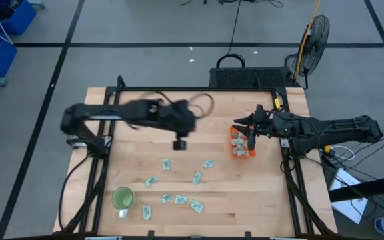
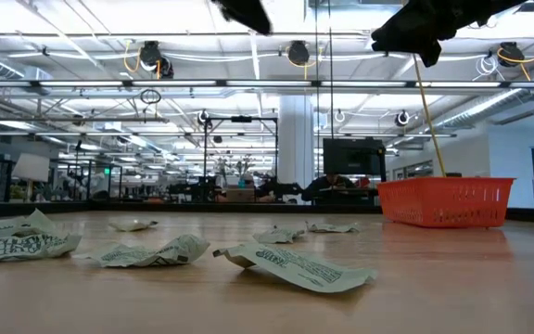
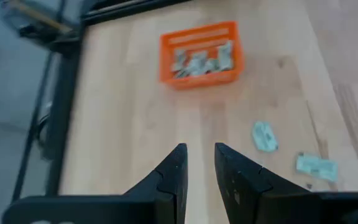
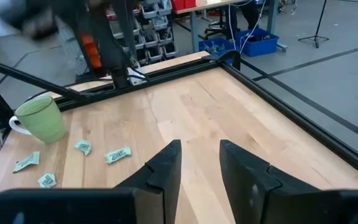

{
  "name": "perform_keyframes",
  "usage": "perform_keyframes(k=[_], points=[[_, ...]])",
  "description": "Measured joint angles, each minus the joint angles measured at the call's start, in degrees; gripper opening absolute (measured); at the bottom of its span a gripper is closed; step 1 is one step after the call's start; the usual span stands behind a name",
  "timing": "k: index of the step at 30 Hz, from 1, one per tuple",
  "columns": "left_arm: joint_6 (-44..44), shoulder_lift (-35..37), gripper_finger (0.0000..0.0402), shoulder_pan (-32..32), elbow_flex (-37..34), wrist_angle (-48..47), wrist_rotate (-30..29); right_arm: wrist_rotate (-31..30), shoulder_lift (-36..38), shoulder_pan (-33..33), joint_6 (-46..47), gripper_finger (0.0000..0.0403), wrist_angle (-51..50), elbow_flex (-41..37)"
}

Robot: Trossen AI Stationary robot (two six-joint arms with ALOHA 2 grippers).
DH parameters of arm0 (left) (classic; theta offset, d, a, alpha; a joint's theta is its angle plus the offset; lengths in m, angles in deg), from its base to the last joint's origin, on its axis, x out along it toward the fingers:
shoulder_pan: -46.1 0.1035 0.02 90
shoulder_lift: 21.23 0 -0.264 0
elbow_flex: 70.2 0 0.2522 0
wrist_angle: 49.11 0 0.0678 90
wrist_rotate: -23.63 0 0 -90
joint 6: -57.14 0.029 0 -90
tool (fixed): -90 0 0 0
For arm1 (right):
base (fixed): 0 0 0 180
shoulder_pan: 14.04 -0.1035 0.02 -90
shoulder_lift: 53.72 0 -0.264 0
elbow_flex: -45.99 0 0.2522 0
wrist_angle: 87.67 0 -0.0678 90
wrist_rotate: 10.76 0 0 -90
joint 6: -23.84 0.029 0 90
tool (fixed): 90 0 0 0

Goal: Pick and place Stevia / Truvia into bins
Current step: Put the stevia packet into the orange basket

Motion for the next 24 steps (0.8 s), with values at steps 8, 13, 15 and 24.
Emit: perform_keyframes(k=[8, 13, 15, 24], points=[[-5.1, 12.3, 0.0088, 0.0, 0.0, -13.3, -1.5, 10.9, -0.9, -0.1, -4.7, 0.0102, 2.5, 0.0], [-5.6, 15.7, 0.0088, 0.0, 0.0, -22.8, -1.5, 19.7, -8.0, -1.7, -9.1, 0.0102, 14.9, 0.1], [-6.4, 16.2, 0.0088, 0.0, 0.0, -24.3, -1.5, 19.7, -12.4, -2.1, -10.5, 0.0103, 16.1, 0.4], [-5.9, 16.5, 0.0088, 0.0, 0.0, -25.0, -2.3, 19.6, -30.2, -3.4, -10.4, 0.0155, 15.7, 2.1]])
